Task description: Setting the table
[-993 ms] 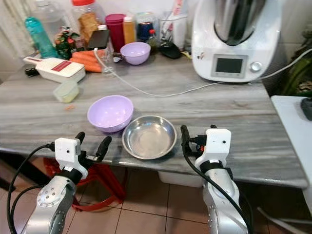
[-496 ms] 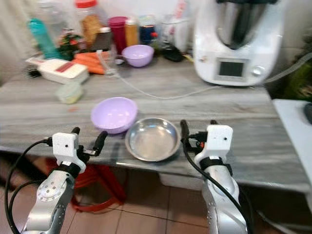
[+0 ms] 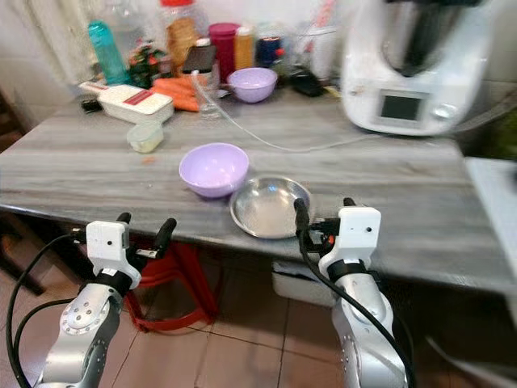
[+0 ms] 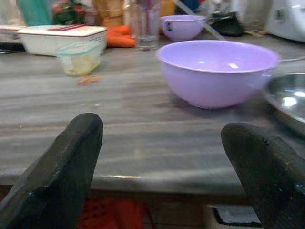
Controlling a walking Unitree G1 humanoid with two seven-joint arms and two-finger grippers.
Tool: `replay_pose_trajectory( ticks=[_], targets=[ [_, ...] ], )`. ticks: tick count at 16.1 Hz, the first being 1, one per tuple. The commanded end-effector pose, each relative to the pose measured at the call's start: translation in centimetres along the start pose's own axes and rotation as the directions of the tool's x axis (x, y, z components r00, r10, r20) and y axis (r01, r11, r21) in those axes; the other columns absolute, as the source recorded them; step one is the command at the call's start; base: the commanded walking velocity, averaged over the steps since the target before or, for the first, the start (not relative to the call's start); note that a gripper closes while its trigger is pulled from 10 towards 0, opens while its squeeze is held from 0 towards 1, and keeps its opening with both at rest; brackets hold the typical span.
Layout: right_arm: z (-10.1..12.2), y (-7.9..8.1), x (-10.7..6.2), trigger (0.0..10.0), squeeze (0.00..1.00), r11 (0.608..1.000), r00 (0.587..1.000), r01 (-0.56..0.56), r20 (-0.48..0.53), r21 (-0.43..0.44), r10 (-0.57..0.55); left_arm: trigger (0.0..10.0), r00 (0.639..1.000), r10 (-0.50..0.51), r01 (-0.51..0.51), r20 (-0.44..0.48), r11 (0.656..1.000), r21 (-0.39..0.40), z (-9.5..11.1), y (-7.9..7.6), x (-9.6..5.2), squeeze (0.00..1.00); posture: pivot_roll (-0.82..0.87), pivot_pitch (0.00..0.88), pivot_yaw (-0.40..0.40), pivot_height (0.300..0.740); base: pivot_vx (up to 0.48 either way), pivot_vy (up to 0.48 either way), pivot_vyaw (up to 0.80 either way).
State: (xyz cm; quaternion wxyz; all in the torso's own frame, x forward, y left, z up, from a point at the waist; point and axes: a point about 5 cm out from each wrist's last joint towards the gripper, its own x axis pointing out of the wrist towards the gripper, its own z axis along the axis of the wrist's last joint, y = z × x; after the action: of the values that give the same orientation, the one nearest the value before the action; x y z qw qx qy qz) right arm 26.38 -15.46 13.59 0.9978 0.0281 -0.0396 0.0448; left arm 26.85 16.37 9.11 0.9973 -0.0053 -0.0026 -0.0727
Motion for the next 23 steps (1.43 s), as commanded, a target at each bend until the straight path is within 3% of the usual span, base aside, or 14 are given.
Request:
replay_pose_trajectory(
  ticks=[1, 14, 23],
  targets=[
    [-0.14, -0.28, -0.08, 10.0, 0.0, 1.0, 1.0, 0.012, -0.004, 0.0, -0.012, 10.0, 1.0, 0.008, -0.008, -0.011, 1.0, 0.009, -0.05, 0.23, 0.01, 0.0, -0.03, 0.0, 0.076, 0.74, -0.337, 0.0, 0.0],
    [-0.47, -0.3, -0.36, 10.0, 0.0, 1.0, 1.0, 0.024, -0.011, -0.008, -0.024, 10.0, 1.0, -0.014, 0.014, -0.013, 1.0, 0.015, -0.2, 0.08, -0.02, 0.0, -0.03, 0.004, 0.084, 0.74, -0.333, 0.0, 0.0],
    [-0.47, -0.22, -0.28, 10.0, 0.0, 1.0, 1.0, 0.026, -0.005, -0.006, -0.026, 10.0, 0.999, -0.034, 0.034, 0.003, 0.999, -0.001, -0.14, -0.07, -0.26, 0.0, -0.02, 0.005, 0.084, 0.74, 0.0, 0.0, 0.0]
  ],
)
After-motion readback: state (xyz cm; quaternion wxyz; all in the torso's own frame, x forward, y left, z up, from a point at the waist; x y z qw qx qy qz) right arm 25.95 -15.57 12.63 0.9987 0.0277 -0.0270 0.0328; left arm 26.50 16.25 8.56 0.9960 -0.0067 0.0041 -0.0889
